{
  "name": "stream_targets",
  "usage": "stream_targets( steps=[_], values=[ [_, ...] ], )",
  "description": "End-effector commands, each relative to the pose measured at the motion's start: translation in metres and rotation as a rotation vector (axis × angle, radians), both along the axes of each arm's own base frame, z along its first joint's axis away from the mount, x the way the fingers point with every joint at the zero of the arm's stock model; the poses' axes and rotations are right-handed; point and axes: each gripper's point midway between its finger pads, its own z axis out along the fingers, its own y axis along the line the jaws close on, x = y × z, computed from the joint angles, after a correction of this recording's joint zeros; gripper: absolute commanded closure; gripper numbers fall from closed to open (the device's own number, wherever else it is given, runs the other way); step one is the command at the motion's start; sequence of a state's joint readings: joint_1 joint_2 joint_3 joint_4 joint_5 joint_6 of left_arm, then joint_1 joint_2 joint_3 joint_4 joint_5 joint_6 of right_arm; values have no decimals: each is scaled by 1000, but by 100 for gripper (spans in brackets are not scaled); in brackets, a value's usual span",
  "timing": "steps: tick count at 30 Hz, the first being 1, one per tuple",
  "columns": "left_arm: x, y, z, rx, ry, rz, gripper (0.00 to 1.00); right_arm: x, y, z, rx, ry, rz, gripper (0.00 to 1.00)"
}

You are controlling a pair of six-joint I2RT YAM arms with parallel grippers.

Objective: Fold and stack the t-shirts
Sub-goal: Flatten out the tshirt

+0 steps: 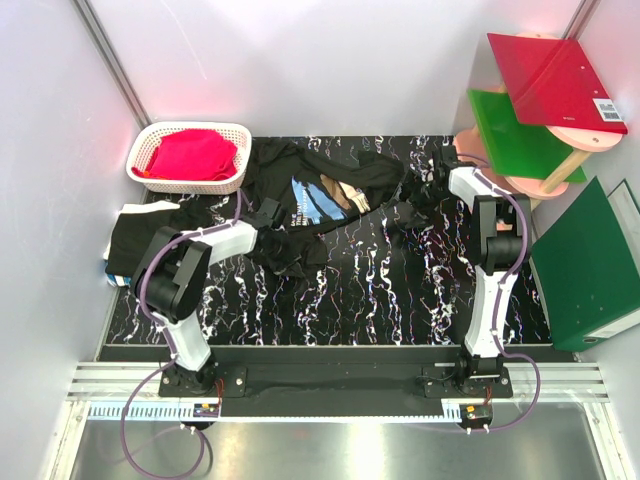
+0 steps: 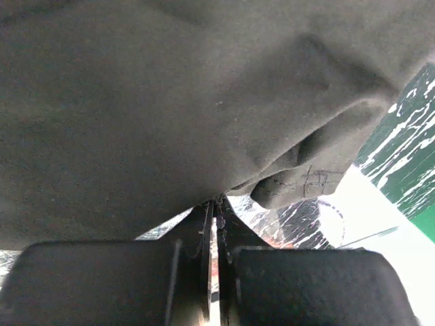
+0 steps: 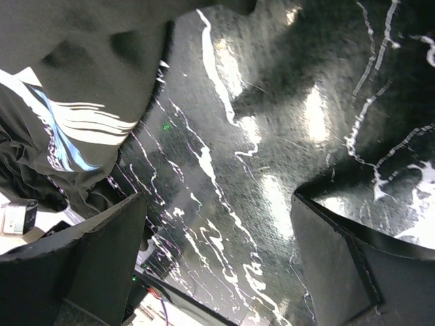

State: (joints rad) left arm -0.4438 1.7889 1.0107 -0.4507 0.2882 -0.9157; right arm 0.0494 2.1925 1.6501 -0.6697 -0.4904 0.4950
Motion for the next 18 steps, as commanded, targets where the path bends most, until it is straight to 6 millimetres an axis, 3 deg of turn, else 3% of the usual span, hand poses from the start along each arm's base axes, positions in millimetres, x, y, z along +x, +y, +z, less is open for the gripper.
stream_targets(
  steps=[1,4,7,9,10,14,18],
  values=[
    [-1,47,-25,203,-30,-8,100,6,-15,30,-2,-72,-30,6],
    [11,67,16,229,-138,7,100,7,-24,33,-30,-86,-51,6],
    [17,95,77,246,-284,69,100,12,-26,29,-34,-80,-65,6],
    [11,121,93,290,-298,124,100,21,-37,28,-22,-78,-109,6],
    [8,128,110,281,-346,147,100,22,-35,21,-10,-61,-116,6],
    [-16,162,128,305,-338,225,100,41,-24,12,84,-43,-176,7],
    [-14,165,184,268,-483,261,100,54,-15,7,155,-31,-199,12]
  ],
)
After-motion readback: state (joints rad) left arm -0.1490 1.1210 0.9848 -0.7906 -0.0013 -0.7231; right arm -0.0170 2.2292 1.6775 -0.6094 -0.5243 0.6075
